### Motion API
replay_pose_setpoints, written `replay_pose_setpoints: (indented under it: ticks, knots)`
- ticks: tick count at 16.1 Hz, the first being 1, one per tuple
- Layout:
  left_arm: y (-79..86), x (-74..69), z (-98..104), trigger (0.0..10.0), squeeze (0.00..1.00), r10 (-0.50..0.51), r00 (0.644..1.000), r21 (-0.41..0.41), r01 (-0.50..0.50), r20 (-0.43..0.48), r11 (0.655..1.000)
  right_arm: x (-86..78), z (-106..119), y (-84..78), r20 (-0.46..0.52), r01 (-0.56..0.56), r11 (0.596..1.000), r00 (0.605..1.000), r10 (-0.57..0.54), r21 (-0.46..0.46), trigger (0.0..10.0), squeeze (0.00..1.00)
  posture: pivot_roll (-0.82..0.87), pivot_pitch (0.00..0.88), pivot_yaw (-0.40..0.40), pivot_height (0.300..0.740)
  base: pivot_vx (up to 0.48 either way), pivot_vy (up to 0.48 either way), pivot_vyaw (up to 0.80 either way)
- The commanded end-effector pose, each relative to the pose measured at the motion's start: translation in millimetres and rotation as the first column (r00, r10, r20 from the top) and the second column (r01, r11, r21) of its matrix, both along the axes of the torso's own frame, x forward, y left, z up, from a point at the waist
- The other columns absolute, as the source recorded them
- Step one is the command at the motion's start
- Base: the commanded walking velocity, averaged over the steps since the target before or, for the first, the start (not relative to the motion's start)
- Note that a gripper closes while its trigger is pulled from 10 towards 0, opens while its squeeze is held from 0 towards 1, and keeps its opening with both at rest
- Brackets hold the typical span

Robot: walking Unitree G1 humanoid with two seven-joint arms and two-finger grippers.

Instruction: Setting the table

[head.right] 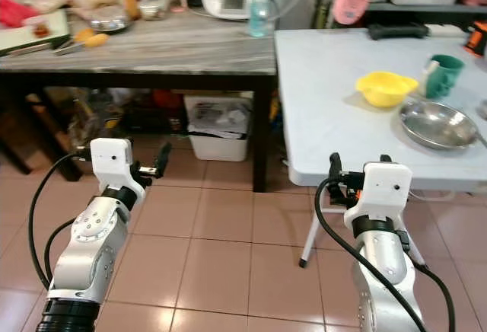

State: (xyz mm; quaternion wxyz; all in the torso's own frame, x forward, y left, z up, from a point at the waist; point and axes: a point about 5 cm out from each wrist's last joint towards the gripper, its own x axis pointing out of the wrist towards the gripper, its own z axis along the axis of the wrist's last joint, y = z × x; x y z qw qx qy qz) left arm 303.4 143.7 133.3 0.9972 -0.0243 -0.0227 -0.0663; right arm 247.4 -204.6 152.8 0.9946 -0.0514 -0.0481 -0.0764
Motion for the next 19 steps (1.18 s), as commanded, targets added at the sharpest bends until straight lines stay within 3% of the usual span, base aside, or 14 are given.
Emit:
replay_pose_setpoints:
  ticks: [1, 5, 6, 7, 8, 9, 10, 11, 15, 19]
  knots:
    - [2.3, -0.5, 6.7, 0.0, 0.00, 0.011, 0.999, 0.002, -0.011, 0.032, 1.000, -2.2, 2.5, -1.0, 0.012, -0.001, 1.000, 1.000, 0.001, 0.001, 0.0, 0.00, -0.07, 0.045, 0.051, 0.740, 0.000, 0.000, 0.00]
    - [-0.2, -1.4, 5.7, 0.0, 0.00, -0.012, 1.000, 0.011, 0.012, 0.025, 1.000, -4.7, 0.7, 2.0, 0.006, -0.002, 1.000, 1.000, 0.002, 0.012, 0.0, 0.00, -0.08, 0.050, 0.059, 0.740, 0.000, 0.000, 0.00]
    - [0.1, -2.2, 4.7, 1.2, 0.00, -0.012, 1.000, 0.021, 0.012, 0.018, 1.000, -6.1, -0.2, 3.5, 0.000, 0.001, 1.000, 1.000, -0.001, 0.017, 0.0, 0.00, -0.08, 0.054, 0.059, 0.740, 0.000, 0.000, 0.00]
    - [0.4, -2.7, 4.0, 3.7, 0.00, -0.011, 1.000, 0.038, 0.010, 0.013, 0.999, -6.7, -0.9, 4.1, -0.006, 0.004, 1.000, 1.000, -0.004, 0.024, 0.0, 0.00, -0.08, 0.056, 0.061, 0.740, 0.000, 0.000, 0.00]
    - [0.7, -2.8, 1.9, 10.0, 0.00, -0.014, 1.000, 0.032, 0.014, -0.006, 0.999, -8.0, -1.9, 4.6, -0.013, 0.011, 0.999, 1.000, -0.010, 0.044, 10.0, 1.00, -0.08, 0.059, 0.065, 0.740, 0.000, 0.000, 0.00]
    - [0.2, -2.5, 1.9, 10.0, 0.00, -0.026, 1.000, 0.013, 0.027, -0.007, 1.000, -8.7, -2.2, 4.2, -0.014, 0.021, 0.998, 1.000, -0.021, 0.058, 10.0, 1.00, -0.09, 0.060, 0.066, 0.740, 0.000, 0.000, 0.00]
    - [1.1, -2.1, 3.4, 10.0, 0.84, -0.019, 1.000, 0.019, 0.019, 0.001, 1.000, -9.2, -1.5, 3.2, -0.013, 0.037, 0.998, 0.999, -0.037, 0.049, 10.0, 1.00, -0.09, 0.063, 0.069, 0.740, 0.000, 0.000, 0.00]
    - [1.4, 0.4, 6.6, 10.0, 1.00, -0.023, 1.000, 0.016, 0.023, 0.014, 1.000, -9.0, -0.6, 2.7, -0.009, 0.050, 0.997, 0.999, -0.050, 0.051, 10.0, 1.00, -0.08, 0.067, 0.075, 0.740, 0.000, 0.000, 0.00]
    - [5.5, 7.6, 12.3, 10.0, 1.00, -0.029, 0.999, 0.001, 0.029, 0.029, 1.000, -7.8, 0.3, 5.9, 0.002, 0.058, 0.995, 0.998, -0.059, 0.076, 10.0, 1.00, -0.09, 0.063, 0.085, 0.740, 0.000, 0.000, 0.00]
    - [-4.9, -2.5, 0.9, 10.0, 1.00, -0.054, 0.998, -0.024, 0.054, -0.009, 0.998, -6.7, -3.3, 4.9, -0.005, 0.053, 0.995, 0.999, -0.053, 0.086, 10.0, 1.00, -0.08, 0.054, 0.090, 0.740, 0.000, 0.000, 0.00]
